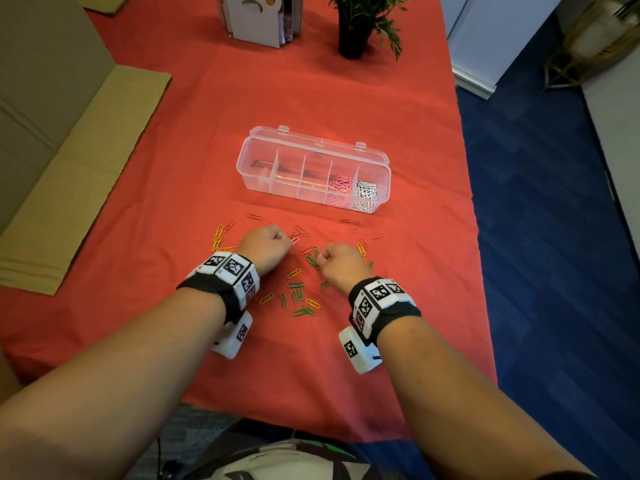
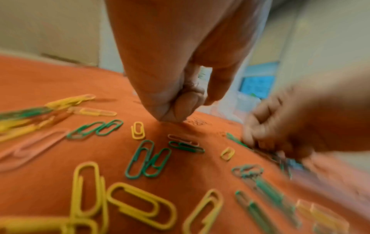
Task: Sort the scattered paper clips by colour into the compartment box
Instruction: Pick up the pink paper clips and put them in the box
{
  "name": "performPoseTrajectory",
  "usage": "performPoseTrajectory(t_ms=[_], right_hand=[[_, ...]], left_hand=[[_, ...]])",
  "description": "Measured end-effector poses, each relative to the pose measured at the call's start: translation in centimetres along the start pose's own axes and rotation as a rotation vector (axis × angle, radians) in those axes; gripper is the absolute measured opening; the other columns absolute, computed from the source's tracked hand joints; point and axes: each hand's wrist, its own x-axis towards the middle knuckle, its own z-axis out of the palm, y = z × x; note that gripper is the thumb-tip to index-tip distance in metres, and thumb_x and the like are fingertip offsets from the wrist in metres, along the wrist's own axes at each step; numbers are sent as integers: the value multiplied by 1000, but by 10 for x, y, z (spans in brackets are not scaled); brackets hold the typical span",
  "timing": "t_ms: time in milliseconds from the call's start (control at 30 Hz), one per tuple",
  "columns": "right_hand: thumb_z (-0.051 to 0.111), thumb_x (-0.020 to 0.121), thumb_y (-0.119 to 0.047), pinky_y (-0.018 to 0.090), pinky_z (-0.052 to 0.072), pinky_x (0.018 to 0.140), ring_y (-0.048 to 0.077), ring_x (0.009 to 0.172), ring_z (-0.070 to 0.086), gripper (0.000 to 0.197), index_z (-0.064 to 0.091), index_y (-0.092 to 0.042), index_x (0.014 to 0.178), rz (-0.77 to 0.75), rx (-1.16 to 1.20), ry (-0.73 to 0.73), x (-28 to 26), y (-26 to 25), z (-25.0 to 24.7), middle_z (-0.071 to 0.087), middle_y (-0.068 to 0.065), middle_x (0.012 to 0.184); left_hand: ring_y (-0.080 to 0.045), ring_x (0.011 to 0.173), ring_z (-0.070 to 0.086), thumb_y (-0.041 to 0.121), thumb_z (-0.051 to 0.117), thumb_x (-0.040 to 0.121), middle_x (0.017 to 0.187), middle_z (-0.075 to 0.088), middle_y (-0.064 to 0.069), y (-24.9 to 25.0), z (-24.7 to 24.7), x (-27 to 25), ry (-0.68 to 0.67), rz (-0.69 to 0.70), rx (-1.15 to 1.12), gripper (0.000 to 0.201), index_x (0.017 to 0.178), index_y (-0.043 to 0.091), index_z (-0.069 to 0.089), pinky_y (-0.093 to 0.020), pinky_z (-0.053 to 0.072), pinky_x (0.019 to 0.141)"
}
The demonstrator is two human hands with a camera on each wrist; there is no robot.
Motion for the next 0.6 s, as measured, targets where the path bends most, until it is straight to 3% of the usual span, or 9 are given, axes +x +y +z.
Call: performPoseTrajectory(t_ms=[100, 167, 233, 300, 400, 500, 600], right_hand=[[47, 88, -12, 31, 45, 87, 29, 100, 60, 23, 67, -7, 98, 60, -9, 52, 3, 6, -9, 66, 15, 105], [47, 86, -11, 30, 45, 74, 24, 78, 58, 17, 63, -14, 80, 142, 203, 47, 6, 2, -16, 63, 7, 83], [40, 84, -1, 25, 40, 53, 17, 55, 46, 25, 53, -14, 67, 240, 609, 8, 5, -6, -23, 50, 3, 64], [31, 83, 9, 19, 40, 41, 15, 51, 42, 30, 48, -10, 65, 268, 967, -29, -1, -13, -28, 43, 5, 62], [33, 84, 5, 19, 43, 42, 16, 54, 47, 24, 50, -6, 69, 250, 1300, -60, -8, -20, -33, 46, 6, 65], [36, 87, 1, 19, 40, 47, 13, 56, 46, 23, 54, -7, 77, 282, 1358, -68, -8, -20, -39, 48, 4, 69], [33, 89, 3, 19, 42, 49, 12, 58, 47, 26, 55, -9, 83, 307, 1314, -30, -6, -15, -49, 52, 4, 72]], left_hand=[[-15, 43, 40, 13, 43, 82, 58, 39, -2, -2, -10, -4, -113, -245, -548, 20, 63, 17, 43, -19, 28, 43], [-12, 39, 36, 10, 38, 71, 57, 37, -2, -3, -16, -11, -190, -292, -840, 13, 61, 17, 43, -14, 26, 42], [-16, 41, 38, 16, 36, 58, 55, 39, -4, -2, -21, -16, -310, -256, -1026, 8, 55, 15, 43, -16, 29, 45], [-17, 45, 42, 20, 38, 56, 53, 44, -4, -2, -23, -19, -375, -247, -1127, 9, 55, 14, 45, -17, 34, 46], [-14, 44, 49, 17, 42, 69, 52, 50, -1, 3, -23, -17, -381, -317, -1169, 12, 60, 15, 50, -15, 40, 41], [-9, 39, 51, 16, 43, 87, 50, 52, 2, 14, -23, -11, -358, -370, -1162, 23, 66, 13, 51, -14, 42, 37], [-4, 36, 51, 11, 48, 91, 43, 52, 4, 33, -20, -4, -350, -318, -1076, 18, 74, 11, 52, -14, 45, 36]])
